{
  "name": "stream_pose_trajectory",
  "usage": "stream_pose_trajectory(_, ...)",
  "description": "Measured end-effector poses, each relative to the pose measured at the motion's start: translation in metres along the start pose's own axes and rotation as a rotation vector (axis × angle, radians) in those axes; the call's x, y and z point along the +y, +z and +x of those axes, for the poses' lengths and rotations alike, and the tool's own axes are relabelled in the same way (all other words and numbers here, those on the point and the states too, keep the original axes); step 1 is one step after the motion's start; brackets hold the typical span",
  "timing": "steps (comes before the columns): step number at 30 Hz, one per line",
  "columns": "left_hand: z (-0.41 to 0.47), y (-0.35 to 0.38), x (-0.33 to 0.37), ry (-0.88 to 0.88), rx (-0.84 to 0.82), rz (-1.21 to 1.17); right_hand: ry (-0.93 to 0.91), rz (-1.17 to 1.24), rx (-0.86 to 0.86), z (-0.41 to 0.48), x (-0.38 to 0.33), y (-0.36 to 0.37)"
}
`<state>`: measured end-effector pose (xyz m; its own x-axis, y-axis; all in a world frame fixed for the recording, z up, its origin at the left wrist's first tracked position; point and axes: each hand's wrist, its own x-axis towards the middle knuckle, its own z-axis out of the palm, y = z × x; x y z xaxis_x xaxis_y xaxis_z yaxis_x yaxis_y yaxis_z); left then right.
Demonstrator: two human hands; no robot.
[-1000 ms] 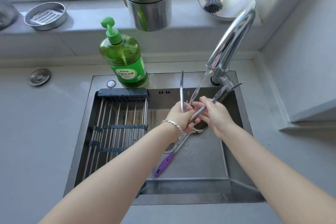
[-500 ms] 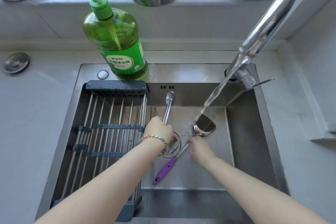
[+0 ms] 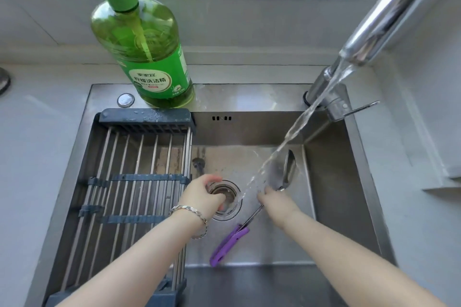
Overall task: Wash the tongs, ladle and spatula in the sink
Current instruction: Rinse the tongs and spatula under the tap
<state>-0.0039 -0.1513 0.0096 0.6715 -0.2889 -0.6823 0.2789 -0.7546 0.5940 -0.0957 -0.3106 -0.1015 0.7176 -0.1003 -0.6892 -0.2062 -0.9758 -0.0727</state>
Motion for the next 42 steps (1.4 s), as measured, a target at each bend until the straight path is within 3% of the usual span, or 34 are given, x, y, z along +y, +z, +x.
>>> stream_pose_trajectory(9,-0.049,0.005,0.045,0.200,-0.166,0.489,-0.093,0.153,0.344,-0.115,-0.004,-0.129)
stream_pose_trajectory(16,-0.078,-0.006,0.078,0.453,0.099,0.668,-0.190,0.435,0.640,-0.171,-0.002,-0.193)
stream_pose_trajectory(19,-0.087,-0.017,0.080,0.510,0.142,0.669,-0.252,0.600,0.888,-0.171,-0.002,-0.186)
stream_pose_trajectory(23,-0.090,-0.038,0.075,0.348,0.038,0.635,-0.169,0.829,1.279,-0.161,-0.011,-0.170)
stream_pose_trajectory(24,-0.091,-0.042,0.072,0.298,-0.016,0.600,-0.142,0.880,1.263,-0.158,-0.015,-0.168)
stream_pose_trajectory(26,-0.095,-0.048,0.064,0.238,-0.108,0.510,-0.120,0.958,1.056,-0.153,-0.026,-0.167)
stream_pose_trajectory(29,-0.103,-0.049,0.049,0.224,-0.184,0.394,-0.197,0.819,0.806,-0.141,-0.045,-0.159)
stream_pose_trajectory(34,-0.106,-0.054,0.032,0.258,-0.210,0.281,0.029,1.025,0.723,-0.120,-0.047,-0.171)
stream_pose_trajectory(39,-0.107,-0.057,0.035,0.234,-0.228,0.335,-0.086,0.734,0.798,-0.133,-0.077,-0.155)
stream_pose_trajectory(42,-0.107,-0.059,0.040,0.234,-0.259,0.395,0.109,0.987,0.737,-0.114,-0.059,-0.169)
